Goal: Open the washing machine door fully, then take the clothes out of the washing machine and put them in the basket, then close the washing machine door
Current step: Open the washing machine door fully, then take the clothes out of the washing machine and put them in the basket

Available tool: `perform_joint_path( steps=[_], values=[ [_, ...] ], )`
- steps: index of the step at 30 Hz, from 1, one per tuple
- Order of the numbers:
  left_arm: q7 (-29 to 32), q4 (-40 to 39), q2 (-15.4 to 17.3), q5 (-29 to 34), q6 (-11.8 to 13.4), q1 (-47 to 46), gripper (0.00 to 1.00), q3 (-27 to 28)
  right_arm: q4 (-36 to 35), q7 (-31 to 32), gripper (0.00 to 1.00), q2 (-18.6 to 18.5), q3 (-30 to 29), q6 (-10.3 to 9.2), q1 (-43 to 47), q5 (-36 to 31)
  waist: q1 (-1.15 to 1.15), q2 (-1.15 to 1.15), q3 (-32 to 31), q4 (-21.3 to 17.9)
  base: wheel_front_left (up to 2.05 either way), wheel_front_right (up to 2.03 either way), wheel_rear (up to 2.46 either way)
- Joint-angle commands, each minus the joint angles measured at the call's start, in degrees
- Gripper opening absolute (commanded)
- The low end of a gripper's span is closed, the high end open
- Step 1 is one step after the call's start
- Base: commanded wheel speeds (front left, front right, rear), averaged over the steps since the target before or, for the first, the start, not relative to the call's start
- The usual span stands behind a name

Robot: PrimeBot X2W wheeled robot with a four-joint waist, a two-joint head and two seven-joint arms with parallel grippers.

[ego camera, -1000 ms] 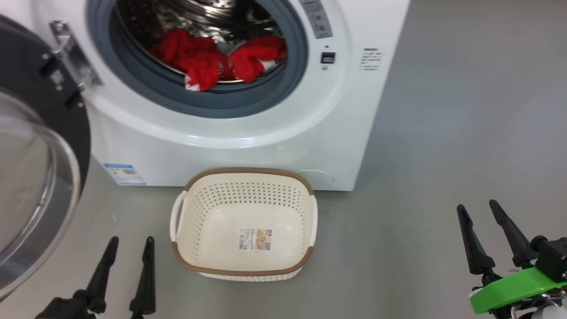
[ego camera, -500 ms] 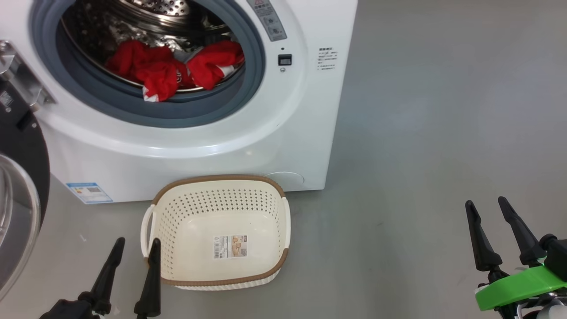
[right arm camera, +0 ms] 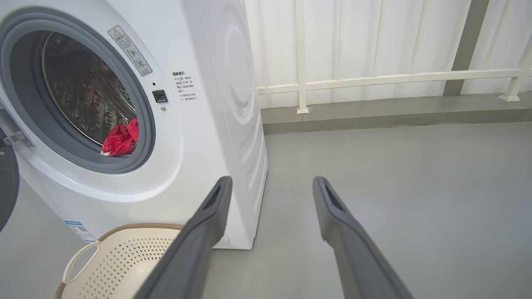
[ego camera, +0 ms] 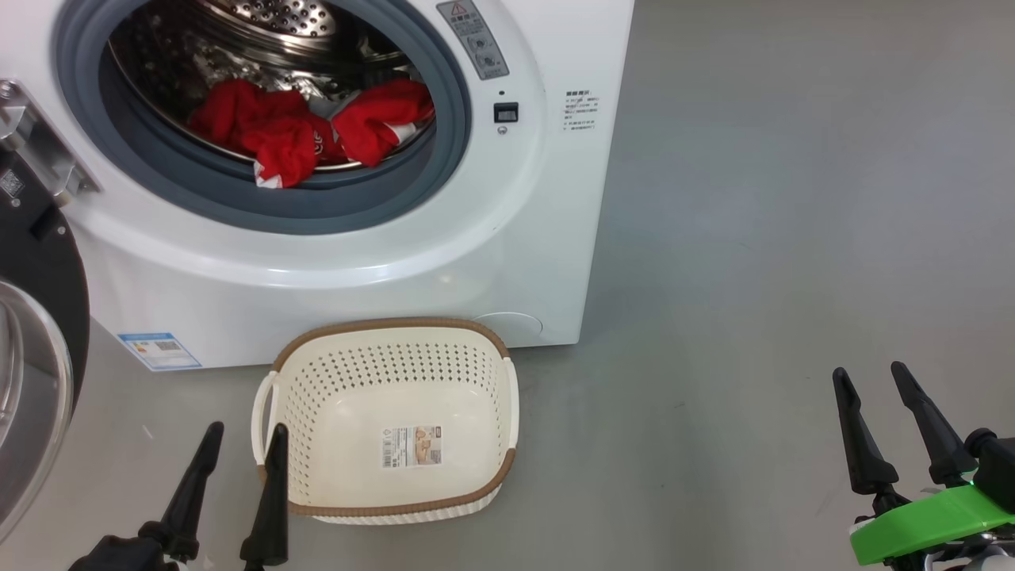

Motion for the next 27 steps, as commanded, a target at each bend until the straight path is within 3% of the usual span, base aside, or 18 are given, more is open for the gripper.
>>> perform_joint_path(
  steps=[1,19,27],
  values=[
    [-0.2,-1.8,0.6,-0.2,-0.3,-0.2,1.0,1.9,-1.5,-0.4,1.0,-1.1,0.6,0.28,-0.1,-0.4,0.0,0.0,-0.1,0.1,0.0,0.0,0.0],
    [-0.2,-2.2,0.6,0.0,-0.3,-0.2,1.0,2.1,-1.6,-0.4,1.0,-0.9,1.0,0.28,0.0,-0.4,0.0,0.0,0.0,0.4,0.02,-0.02,0.0],
    [-0.2,-2.4,1.0,-0.2,-0.3,-0.8,1.0,2.2,-1.5,-0.4,1.0,-0.8,1.1,0.28,-0.4,-0.3,0.0,0.0,0.5,0.3,0.71,-0.72,0.01]
  ],
)
